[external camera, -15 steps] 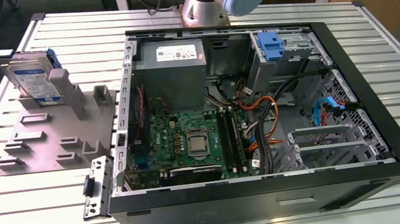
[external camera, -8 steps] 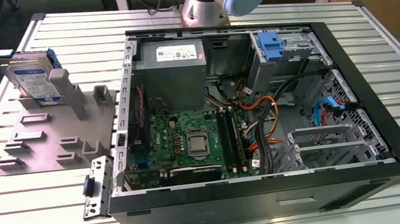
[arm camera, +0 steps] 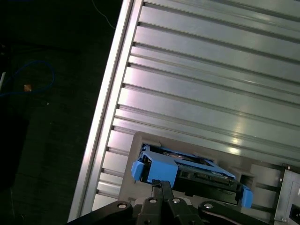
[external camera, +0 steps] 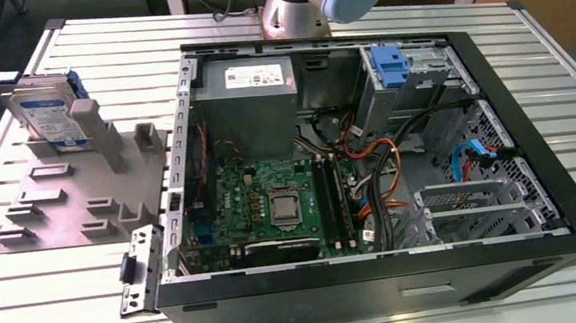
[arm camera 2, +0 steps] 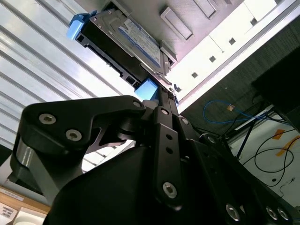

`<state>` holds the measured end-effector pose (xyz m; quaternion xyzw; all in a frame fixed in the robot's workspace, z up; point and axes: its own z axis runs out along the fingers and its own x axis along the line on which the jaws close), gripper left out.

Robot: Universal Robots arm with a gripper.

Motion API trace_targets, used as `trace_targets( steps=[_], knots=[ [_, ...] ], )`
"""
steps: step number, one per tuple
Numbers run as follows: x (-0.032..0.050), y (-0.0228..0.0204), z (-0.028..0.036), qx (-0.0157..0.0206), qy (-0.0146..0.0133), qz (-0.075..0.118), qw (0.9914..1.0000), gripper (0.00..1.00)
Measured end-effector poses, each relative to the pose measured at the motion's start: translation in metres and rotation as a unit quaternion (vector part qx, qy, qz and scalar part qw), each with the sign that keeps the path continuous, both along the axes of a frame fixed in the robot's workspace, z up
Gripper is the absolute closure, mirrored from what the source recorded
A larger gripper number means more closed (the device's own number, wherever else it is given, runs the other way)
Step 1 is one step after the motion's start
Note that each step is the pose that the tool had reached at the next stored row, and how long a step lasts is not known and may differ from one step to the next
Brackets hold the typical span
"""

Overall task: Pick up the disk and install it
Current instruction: 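Pick up the disk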

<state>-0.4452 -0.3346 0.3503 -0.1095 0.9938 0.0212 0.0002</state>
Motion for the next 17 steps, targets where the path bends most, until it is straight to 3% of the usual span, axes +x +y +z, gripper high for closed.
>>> trace_targets(
  steps=[8,17],
  knots=[
    [0.0000,0.0000,0.0000,0.0000,0.0000,0.005,0.99999,0.89],
    [0.0000,0.0000,0.0000,0.0000,0.0000,0.039,0.99923,0.89]
  ],
)
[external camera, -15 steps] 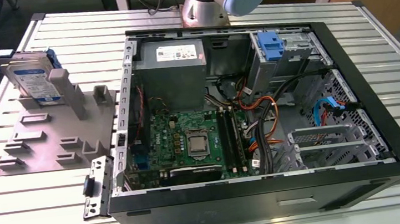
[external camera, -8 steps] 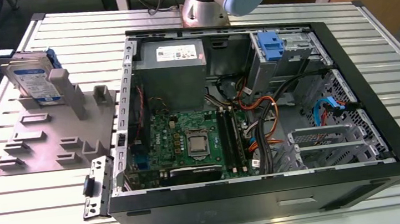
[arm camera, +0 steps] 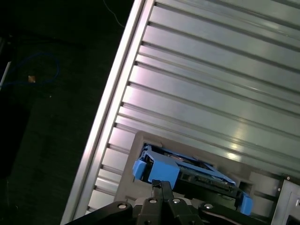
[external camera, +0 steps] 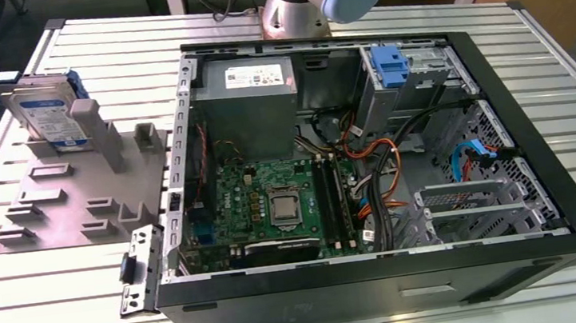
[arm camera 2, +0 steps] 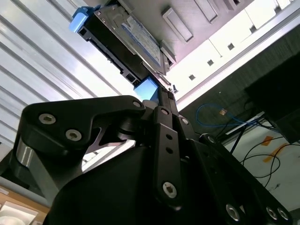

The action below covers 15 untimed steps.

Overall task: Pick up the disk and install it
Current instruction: 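Pick up the disk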

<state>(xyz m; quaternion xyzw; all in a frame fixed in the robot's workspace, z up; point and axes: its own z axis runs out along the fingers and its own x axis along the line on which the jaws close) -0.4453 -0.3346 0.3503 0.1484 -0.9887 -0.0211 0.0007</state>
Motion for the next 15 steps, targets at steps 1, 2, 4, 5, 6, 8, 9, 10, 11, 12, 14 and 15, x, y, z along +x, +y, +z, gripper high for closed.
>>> trace_targets(
  steps=[1,2,4,5,6,8,9,10,11,12,14,15],
  knots=[
    [0.0000,0.0000,0.0000,0.0000,0.0000,0.003,1.00000,0.89],
    [0.0000,0.0000,0.0000,0.0000,0.0000,0.006,0.99998,0.89],
    [0.0000,0.0000,0.0000,0.0000,0.0000,0.011,0.99993,0.89],
    [0.0000,0.0000,0.0000,0.0001,0.0000,0.014,0.99990,0.89],
    [0.0000,0.0000,0.0000,0.0001,0.0000,0.016,0.99987,0.89],
    [0.0000,0.0000,0.0000,0.0001,0.0000,0.020,0.99980,0.89],
    [0.0000,0.0000,0.0000,0.0001,0.0000,0.022,0.99977,0.89],
    [0.0000,0.0000,0.0000,0.0001,0.0000,0.023,0.99973,0.89],
    [0.0000,0.0000,0.0000,0.0001,0.0000,0.025,0.99969,0.89],
    [0.0000,0.0000,0.0000,0.0001,0.0000,0.026,0.99966,0.89],
    [0.0000,0.0000,0.0000,0.0001,0.0000,0.028,0.99960,0.89],
    [0.0000,0.0000,0.0000,0.0001,0.0000,0.029,0.99957,0.89]
  ],
)
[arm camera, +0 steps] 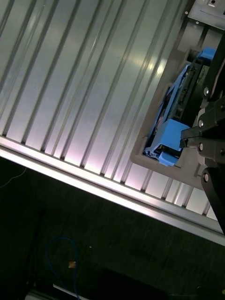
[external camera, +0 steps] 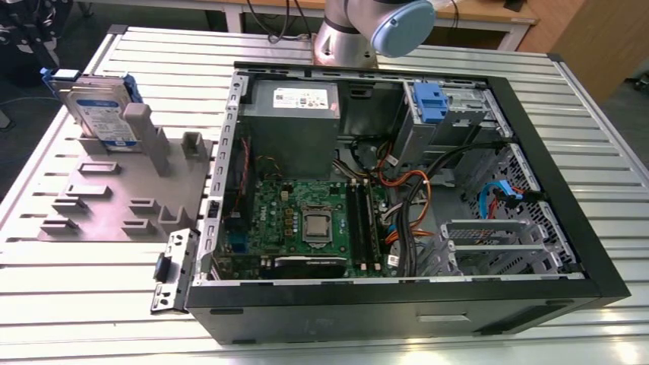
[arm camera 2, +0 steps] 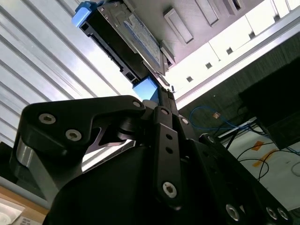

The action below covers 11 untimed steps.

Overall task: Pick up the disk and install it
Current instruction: 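Pick up the disk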

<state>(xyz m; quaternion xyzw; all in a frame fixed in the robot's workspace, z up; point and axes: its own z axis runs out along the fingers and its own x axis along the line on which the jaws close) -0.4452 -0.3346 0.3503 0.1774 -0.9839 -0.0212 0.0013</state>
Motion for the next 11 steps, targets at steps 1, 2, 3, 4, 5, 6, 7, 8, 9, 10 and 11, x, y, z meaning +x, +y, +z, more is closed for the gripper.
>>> trace_targets(
  steps=[1,2,3,4,5,6,7,8,9,10,11],
  knots=[
    [0.0000,0.0000,0.0000,0.0000,0.0000,0.001,1.00000,0.89],
    [0.0000,0.0000,0.0000,0.0001,0.0000,0.001,1.00000,0.89],
    [0.0000,0.0000,0.0000,0.0000,0.0000,0.002,1.00000,0.89],
    [0.0000,0.0000,0.0000,0.0001,0.0000,0.002,1.00000,0.89],
    [0.0000,0.0000,0.0000,0.0001,0.0000,0.002,1.00000,0.89],
    [0.0000,0.0000,0.0000,0.0001,0.0000,0.003,1.00000,0.89],
    [0.0000,0.0000,0.0000,0.0001,0.0000,0.003,1.00000,0.89],
    [0.0000,0.0000,0.0000,0.0001,0.0000,0.003,1.00000,0.89],
    [0.0000,0.0000,0.0000,0.0001,0.0000,0.003,0.99999,0.89],
    [0.0000,0.0000,0.0000,0.0000,0.0000,0.004,0.99999,0.89],
    [0.0000,0.0000,0.0000,0.0000,0.0000,0.004,0.99999,0.89]
  ],
)
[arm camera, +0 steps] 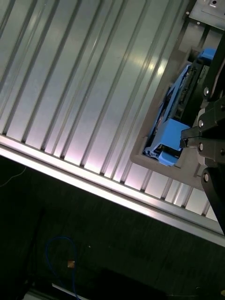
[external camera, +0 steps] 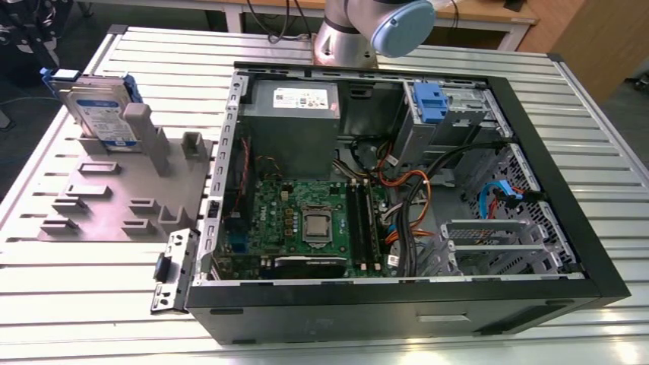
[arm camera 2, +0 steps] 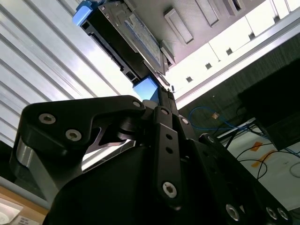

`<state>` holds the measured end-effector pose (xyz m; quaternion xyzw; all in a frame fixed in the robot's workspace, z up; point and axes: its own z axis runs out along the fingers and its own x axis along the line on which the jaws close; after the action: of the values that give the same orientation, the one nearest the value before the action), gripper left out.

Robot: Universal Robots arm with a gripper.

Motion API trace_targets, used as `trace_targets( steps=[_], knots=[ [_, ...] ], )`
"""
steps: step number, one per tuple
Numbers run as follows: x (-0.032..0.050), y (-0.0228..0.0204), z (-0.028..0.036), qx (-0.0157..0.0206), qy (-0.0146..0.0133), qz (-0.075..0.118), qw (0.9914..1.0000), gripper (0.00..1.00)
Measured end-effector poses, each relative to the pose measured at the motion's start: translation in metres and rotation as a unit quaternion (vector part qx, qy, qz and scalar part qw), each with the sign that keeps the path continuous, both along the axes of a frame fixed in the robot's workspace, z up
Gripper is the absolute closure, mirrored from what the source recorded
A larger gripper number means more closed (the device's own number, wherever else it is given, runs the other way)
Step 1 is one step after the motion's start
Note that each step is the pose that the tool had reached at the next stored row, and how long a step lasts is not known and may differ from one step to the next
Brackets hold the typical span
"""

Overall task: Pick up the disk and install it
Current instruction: 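Pick up the disk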

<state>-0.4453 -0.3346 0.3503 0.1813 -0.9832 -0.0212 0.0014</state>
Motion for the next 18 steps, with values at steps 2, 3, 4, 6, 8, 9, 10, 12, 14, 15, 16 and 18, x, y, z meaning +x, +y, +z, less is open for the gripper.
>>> trace_targets(
  steps=[2,3,4,6,8,9,10,12,14,15,16,18],
  knots=[
    [0.0000,0.0000,0.0000,0.0000,0.0000,0.001,1.00000,0.89],
    [0.0000,0.0000,0.0000,0.0000,0.0000,0.002,1.00000,0.89],
    [0.0000,0.0000,0.0000,0.0000,0.0000,0.003,1.00000,0.89],
    [0.0000,0.0000,0.0000,0.0000,0.0000,0.004,0.99999,0.89],
    [0.0000,0.0000,0.0000,0.0000,0.0000,0.006,0.99998,0.89],
    [0.0000,0.0000,0.0000,0.0000,0.0000,0.007,0.99998,0.89],
    [0.0000,0.0000,0.0000,0.0000,0.0000,0.007,0.99998,0.89],
    [0.0000,0.0000,0.0000,0.0000,0.0000,0.008,0.99997,0.89],
    [0.0000,0.0000,0.0000,0.0000,0.0000,0.009,0.99996,0.89],
    [0.0000,0.0000,0.0000,0.0000,0.0000,0.009,0.99996,0.89],
    [0.0000,0.0000,0.0000,0.0000,0.0000,0.010,0.99995,0.89],
    [0.0000,0.0000,0.0000,0.0000,0.0000,0.011,0.99994,0.89]
  ],
)
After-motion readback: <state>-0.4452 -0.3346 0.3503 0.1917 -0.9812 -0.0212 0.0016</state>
